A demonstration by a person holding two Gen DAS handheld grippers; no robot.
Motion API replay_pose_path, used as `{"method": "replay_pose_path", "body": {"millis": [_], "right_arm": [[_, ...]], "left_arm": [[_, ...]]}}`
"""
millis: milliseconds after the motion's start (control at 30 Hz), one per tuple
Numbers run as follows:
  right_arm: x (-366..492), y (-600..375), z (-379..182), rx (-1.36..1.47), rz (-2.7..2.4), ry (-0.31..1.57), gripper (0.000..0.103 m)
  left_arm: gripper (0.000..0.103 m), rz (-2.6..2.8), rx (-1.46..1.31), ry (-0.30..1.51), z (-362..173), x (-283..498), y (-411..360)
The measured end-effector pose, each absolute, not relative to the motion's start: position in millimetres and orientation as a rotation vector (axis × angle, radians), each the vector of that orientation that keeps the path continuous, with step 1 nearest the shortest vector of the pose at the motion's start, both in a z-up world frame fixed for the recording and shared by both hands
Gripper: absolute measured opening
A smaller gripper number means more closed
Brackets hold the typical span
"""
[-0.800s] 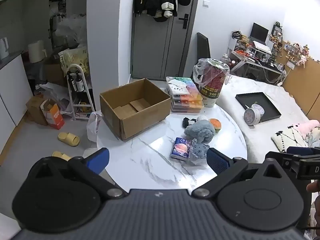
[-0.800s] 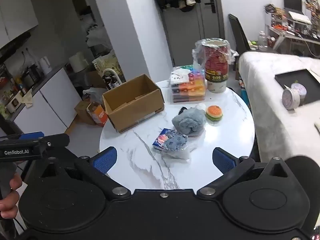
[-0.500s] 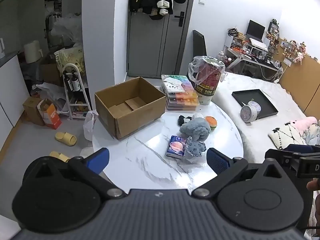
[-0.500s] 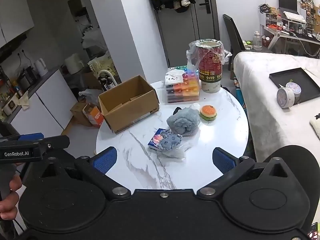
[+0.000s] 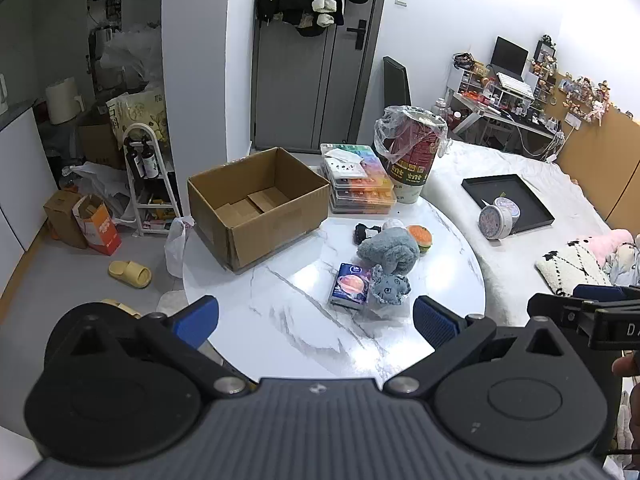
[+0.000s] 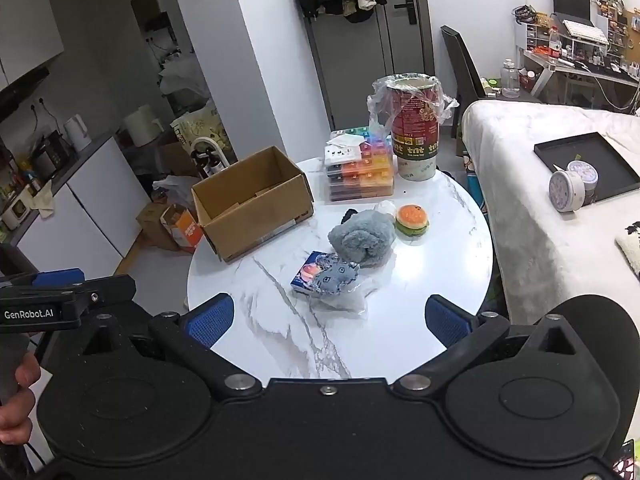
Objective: Organize soft objects
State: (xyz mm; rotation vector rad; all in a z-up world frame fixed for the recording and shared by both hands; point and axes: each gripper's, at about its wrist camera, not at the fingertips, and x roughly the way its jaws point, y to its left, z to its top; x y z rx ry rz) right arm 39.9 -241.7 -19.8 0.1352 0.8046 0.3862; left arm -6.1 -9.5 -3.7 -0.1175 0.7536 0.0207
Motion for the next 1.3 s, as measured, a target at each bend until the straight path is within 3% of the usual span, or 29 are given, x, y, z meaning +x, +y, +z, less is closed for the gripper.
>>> {"method": "replay_pose_path", "body": {"millis": [1300], "right_arm": [[29.1, -241.3, -22.0, 0.129, 0.37, 0.77, 0.103]], "left_arm": [[0.103, -0.02, -0.089, 0.741, -4.4, -17.4, -19.4]]}}
